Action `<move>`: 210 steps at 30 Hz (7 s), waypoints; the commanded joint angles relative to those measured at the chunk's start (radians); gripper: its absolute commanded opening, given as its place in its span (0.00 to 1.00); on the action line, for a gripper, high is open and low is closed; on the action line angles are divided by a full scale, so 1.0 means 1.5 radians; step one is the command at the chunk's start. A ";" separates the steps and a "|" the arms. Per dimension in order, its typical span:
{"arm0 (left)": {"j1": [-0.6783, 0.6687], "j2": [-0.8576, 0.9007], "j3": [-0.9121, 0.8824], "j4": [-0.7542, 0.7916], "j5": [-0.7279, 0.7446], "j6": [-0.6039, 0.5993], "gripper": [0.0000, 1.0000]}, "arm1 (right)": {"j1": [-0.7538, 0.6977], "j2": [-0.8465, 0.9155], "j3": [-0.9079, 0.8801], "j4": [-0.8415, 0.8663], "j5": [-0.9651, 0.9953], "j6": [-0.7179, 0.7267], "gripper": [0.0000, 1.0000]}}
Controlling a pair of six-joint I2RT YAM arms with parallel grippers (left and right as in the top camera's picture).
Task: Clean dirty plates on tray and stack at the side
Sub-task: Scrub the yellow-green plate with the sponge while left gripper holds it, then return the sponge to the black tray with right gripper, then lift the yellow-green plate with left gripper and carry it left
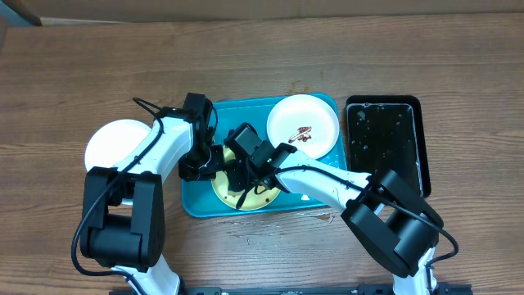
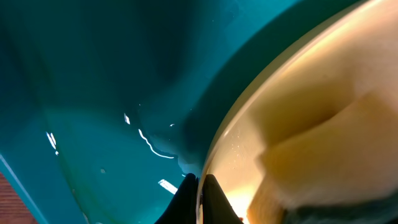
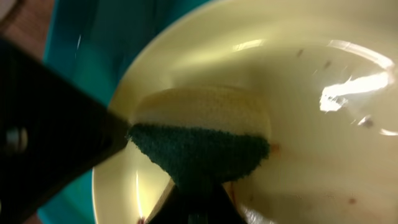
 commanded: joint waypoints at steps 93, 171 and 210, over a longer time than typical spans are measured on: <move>-0.001 -0.016 -0.003 -0.009 0.006 -0.017 0.04 | -0.043 0.006 -0.012 -0.218 0.149 0.098 0.04; 0.001 -0.017 0.001 -0.016 0.002 -0.018 0.04 | -0.094 0.004 0.014 -0.136 -0.098 -0.052 0.04; -0.014 -0.189 0.120 -0.108 -0.267 -0.039 0.04 | -0.477 -0.261 -0.004 -0.445 0.047 -0.082 0.04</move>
